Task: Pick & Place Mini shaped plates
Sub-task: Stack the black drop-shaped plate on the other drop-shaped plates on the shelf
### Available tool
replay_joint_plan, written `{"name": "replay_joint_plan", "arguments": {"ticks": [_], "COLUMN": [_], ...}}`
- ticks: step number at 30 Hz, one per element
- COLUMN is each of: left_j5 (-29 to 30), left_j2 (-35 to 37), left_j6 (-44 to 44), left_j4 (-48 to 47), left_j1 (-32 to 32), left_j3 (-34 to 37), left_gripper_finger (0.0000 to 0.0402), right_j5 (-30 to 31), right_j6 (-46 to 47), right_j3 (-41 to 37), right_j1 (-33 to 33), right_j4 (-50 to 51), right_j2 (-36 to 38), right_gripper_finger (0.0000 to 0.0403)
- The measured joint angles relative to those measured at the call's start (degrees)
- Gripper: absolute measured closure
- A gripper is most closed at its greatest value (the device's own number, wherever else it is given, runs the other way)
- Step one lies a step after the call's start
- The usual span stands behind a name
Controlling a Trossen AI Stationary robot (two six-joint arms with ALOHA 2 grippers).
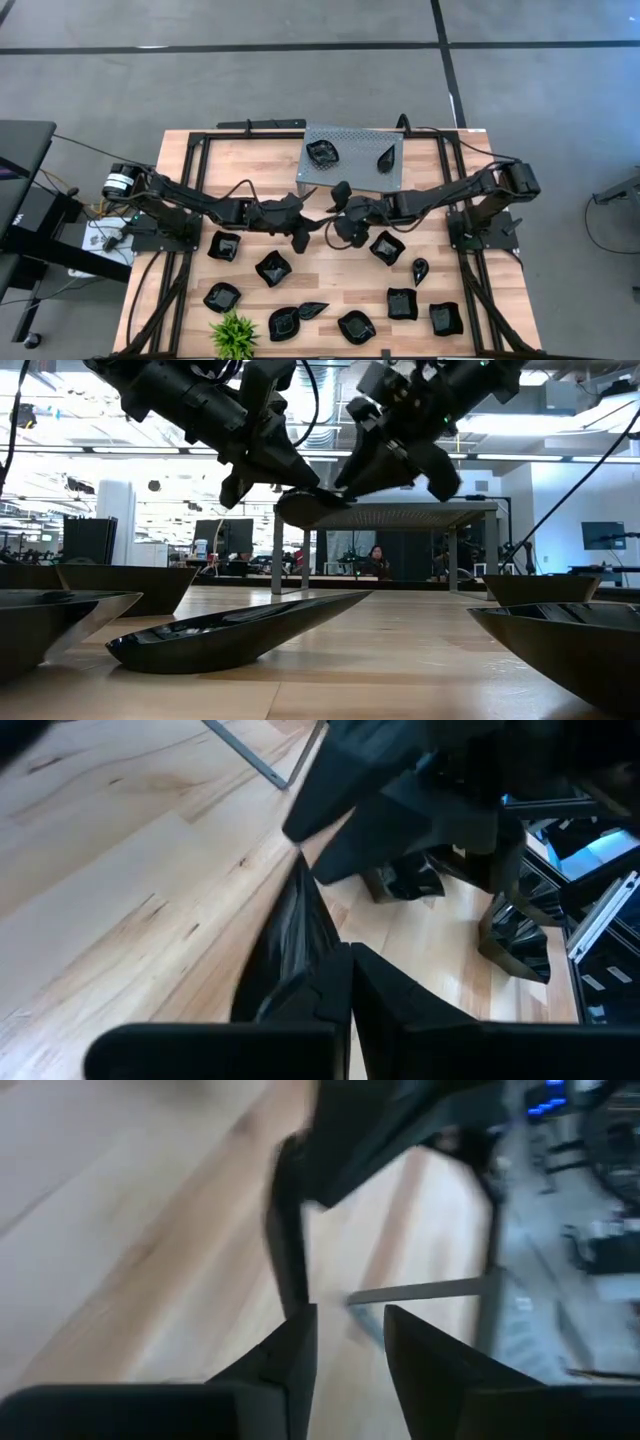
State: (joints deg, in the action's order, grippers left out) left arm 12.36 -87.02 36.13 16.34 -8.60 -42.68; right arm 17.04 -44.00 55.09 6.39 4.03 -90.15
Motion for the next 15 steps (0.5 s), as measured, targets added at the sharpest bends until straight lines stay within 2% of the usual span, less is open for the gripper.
{"name": "replay_joint_plan", "arguments": {"ticks": [8,15], "left_j5": [-0.02,-0.02], "left_j2": [0.00,-0.02], "left_j6": [-0.07,-0.38], "left_j4": [-0.02,-0.87], "left_j1": [0.15,0.06], "left_j3": [0.00,0.01], "left_gripper_finger": [0.0394,0.0396], "right_j5": [-0.53,-1.90], "right_j6": [1.39,10.82], "right_j3": [-0.04,1.05], "right_j1": [0.88,1.10], "right_j4": [-1.04,-0.55], "right_j2": [0.50,1.01], "right_gripper_finger": [0.0290,0.0290]}}
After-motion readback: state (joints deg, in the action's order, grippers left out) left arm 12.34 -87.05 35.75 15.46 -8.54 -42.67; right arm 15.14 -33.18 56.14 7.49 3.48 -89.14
